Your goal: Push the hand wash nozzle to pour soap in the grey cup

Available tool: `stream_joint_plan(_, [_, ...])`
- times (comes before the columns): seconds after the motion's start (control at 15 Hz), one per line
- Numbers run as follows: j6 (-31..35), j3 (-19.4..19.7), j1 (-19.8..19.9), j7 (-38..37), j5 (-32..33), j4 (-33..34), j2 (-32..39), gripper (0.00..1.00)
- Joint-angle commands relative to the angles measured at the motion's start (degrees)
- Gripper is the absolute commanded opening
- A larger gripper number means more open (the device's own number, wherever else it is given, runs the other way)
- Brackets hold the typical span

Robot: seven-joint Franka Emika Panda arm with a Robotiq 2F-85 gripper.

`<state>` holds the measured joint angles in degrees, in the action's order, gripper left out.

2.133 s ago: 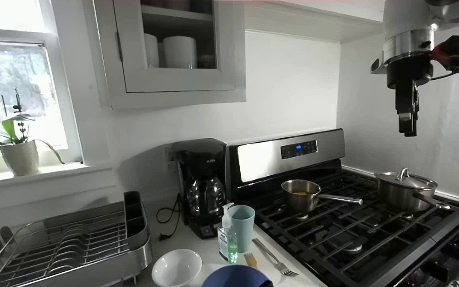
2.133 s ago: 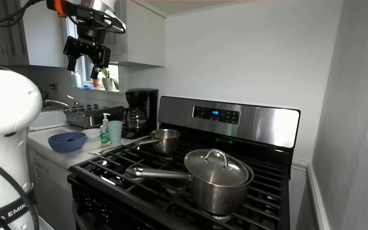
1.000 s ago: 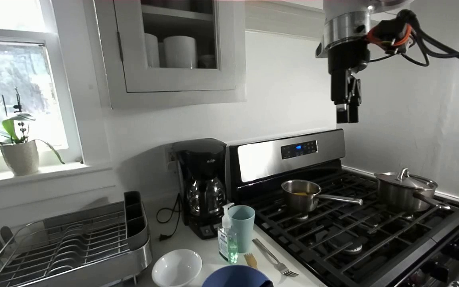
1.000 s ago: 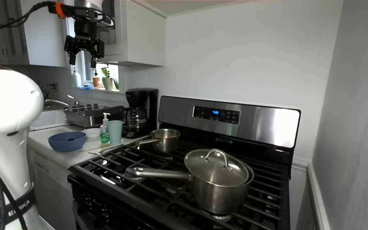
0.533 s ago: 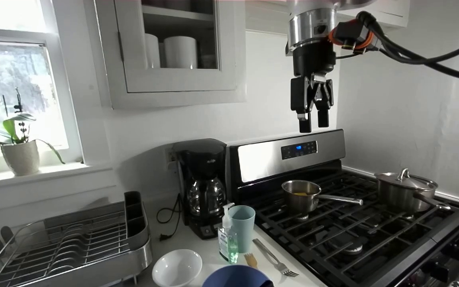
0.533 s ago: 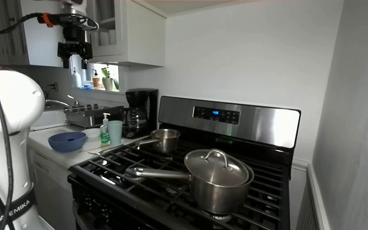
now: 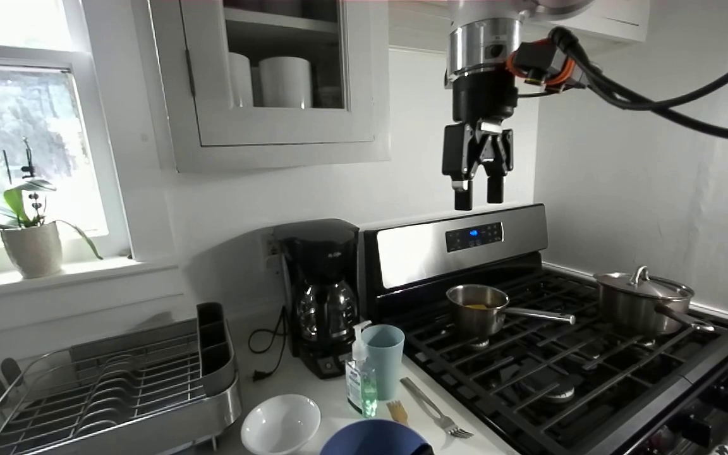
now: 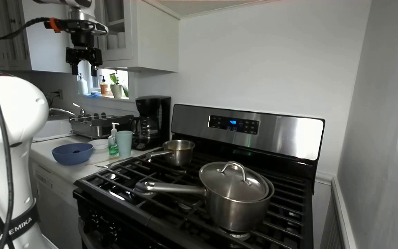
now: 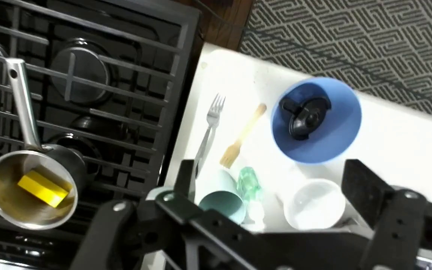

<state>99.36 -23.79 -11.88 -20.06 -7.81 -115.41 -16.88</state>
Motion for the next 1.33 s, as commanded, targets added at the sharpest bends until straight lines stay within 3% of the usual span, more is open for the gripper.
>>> stream_joint_plan(0.0, [10.10,-1.67,-1.97,-5.70,0.23,0.96,6.22,1.00])
stream_joint_plan(0.13, [15.74,-2.32,-2.77,-9.17,1.70,0.76,8.96,1.00])
stream_joint_plan(0.2, [17.98,-2.59,-3.08,-11.17,3.26,0.58,10.22,0.75])
stream_joint_plan(0.33, [20.66,-2.44,-3.79,-15.34,5.82,0.42,12.78,0.68])
stream_joint_plan(0.53, [22.04,-1.89,-4.86,-23.37,13.23,0.76,16.13,0.44])
stream_joint_plan(0.93, [23.12,0.27,-7.66,-33.43,21.28,2.99,22.81,0.03])
stream_joint_plan(1.27, [28.00,2.81,-10.04,-36.82,28.57,4.02,26.08,0.00])
